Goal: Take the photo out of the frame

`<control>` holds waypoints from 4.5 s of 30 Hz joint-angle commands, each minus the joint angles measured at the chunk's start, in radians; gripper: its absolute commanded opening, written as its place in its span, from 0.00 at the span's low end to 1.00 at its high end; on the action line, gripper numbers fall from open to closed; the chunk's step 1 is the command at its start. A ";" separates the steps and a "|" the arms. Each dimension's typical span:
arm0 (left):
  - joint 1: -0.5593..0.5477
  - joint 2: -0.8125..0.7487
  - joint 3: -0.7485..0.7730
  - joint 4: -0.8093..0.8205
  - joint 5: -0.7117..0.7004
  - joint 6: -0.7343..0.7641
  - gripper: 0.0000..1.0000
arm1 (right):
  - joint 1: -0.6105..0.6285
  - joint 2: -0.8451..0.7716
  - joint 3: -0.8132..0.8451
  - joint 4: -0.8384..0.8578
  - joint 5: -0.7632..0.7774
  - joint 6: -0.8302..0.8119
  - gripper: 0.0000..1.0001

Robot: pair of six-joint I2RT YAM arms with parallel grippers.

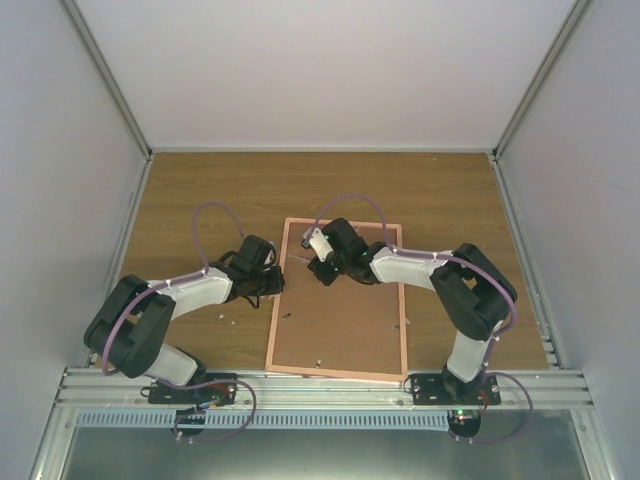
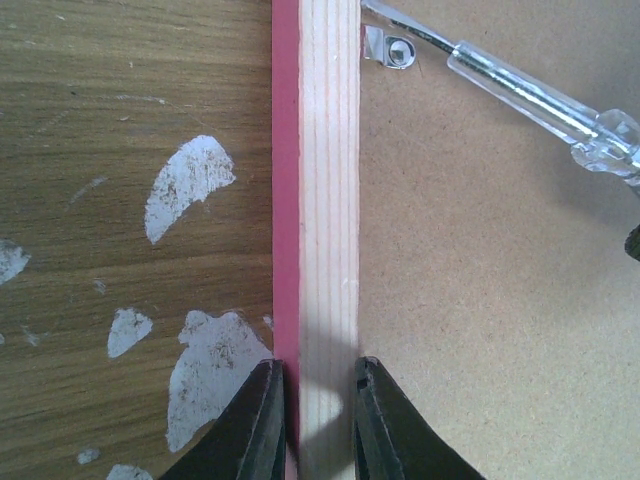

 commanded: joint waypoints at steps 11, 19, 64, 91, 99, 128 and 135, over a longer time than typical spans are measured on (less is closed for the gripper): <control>-0.021 0.005 -0.038 0.007 0.056 -0.021 0.10 | -0.021 0.027 0.017 -0.059 -0.001 0.012 0.01; -0.021 0.009 -0.030 0.007 0.056 -0.021 0.10 | -0.018 0.068 0.052 -0.113 -0.064 -0.035 0.01; -0.013 -0.016 -0.045 -0.010 0.004 -0.051 0.10 | -0.018 -0.091 0.032 -0.351 -0.057 -0.018 0.01; -0.001 -0.471 -0.353 0.069 -0.074 -0.765 0.13 | -0.019 -0.415 -0.254 0.010 0.234 0.192 0.01; -0.062 -0.376 -0.256 -0.035 -0.094 -0.697 0.29 | -0.027 -0.449 -0.306 0.064 0.234 0.183 0.00; 0.336 0.356 0.586 -0.198 -0.046 0.537 0.91 | -0.028 -0.620 -0.607 0.420 0.089 0.105 0.00; 0.346 0.519 0.700 -0.254 0.039 0.594 0.84 | -0.028 -0.621 -0.609 0.424 0.076 0.100 0.01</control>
